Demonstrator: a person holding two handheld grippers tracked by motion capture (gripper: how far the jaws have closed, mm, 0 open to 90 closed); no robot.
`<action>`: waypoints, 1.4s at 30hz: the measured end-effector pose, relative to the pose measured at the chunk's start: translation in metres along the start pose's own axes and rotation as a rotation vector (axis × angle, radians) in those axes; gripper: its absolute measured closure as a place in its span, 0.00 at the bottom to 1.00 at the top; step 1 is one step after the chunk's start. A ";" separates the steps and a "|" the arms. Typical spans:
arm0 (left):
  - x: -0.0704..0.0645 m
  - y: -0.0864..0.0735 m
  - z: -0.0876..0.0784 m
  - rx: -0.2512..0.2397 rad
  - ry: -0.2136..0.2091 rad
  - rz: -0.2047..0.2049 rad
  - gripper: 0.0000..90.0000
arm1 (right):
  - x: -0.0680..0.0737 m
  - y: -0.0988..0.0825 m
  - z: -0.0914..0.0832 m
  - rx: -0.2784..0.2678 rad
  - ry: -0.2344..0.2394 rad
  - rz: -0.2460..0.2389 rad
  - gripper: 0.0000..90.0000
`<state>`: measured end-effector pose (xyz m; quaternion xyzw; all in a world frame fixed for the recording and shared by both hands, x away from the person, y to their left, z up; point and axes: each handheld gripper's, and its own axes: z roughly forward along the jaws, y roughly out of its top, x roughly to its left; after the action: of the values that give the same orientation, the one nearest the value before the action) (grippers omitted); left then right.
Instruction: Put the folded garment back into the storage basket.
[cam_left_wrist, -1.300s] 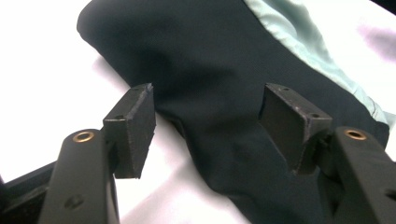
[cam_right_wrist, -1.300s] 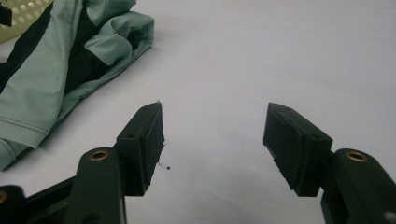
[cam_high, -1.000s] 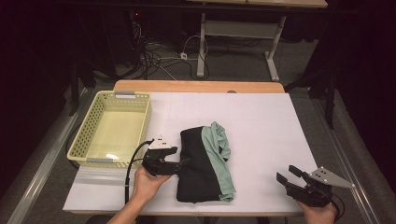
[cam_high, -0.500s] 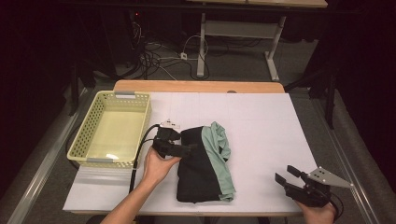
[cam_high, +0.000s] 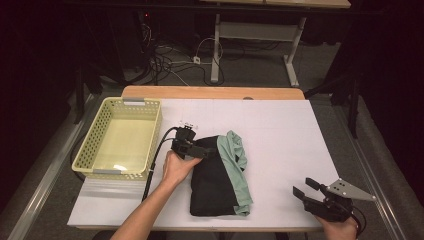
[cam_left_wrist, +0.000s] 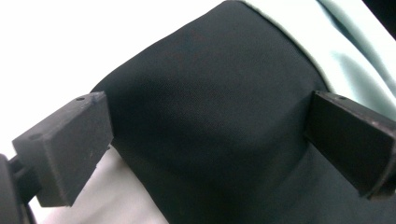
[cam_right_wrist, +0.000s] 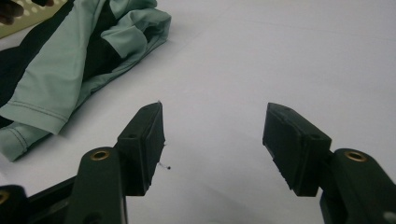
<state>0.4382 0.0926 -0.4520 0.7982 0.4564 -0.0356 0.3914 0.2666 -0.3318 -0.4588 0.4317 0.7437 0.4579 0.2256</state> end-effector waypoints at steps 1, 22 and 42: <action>-0.001 0.001 0.001 0.004 0.007 -0.001 0.02 | 0.000 0.000 0.000 0.000 0.001 0.000 0.44; -0.009 0.001 0.020 0.086 0.041 0.028 0.00 | 0.003 0.001 0.002 0.009 0.009 -0.014 0.44; -0.005 0.000 0.019 0.115 -0.002 0.001 0.00 | 0.003 0.000 0.001 0.012 0.008 -0.019 0.44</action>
<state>0.4407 0.0769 -0.4632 0.8197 0.4528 -0.0621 0.3453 0.2659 -0.3288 -0.4594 0.4242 0.7513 0.4530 0.2243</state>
